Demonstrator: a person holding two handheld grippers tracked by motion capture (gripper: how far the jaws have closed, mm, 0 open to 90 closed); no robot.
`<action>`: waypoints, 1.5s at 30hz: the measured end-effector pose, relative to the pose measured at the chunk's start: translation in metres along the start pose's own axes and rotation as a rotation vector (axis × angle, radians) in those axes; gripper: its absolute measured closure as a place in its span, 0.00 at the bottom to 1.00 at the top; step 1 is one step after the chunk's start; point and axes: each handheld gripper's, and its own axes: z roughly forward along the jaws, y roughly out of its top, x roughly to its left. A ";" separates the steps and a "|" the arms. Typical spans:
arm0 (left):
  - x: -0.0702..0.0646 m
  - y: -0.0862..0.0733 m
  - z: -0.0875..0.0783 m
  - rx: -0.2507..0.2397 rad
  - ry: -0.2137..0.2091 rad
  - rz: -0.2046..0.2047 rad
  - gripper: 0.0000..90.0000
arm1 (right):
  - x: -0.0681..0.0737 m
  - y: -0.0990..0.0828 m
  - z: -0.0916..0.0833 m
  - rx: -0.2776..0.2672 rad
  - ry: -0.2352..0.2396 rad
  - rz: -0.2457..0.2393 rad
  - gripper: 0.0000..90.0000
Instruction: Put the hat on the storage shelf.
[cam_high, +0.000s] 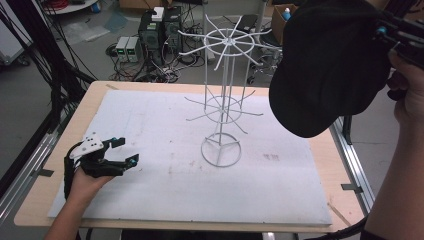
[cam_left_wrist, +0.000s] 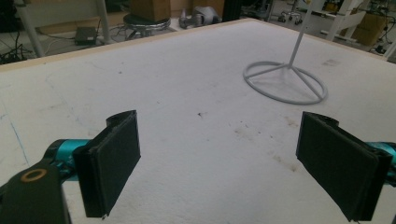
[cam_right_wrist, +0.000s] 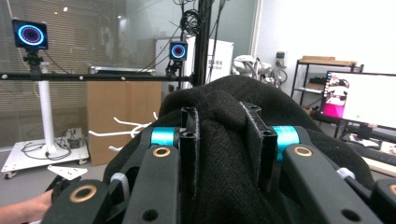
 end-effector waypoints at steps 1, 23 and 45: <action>0.000 0.000 0.000 -0.001 0.001 0.000 0.15 | 0.000 0.000 0.001 -0.003 0.005 -0.001 0.79; 0.000 -0.001 0.001 0.007 0.005 0.002 0.15 | -0.013 -0.051 0.039 0.038 0.144 0.119 0.79; 0.000 -0.001 0.001 0.007 0.003 0.002 0.15 | -0.016 -0.073 0.047 0.105 0.093 0.173 0.45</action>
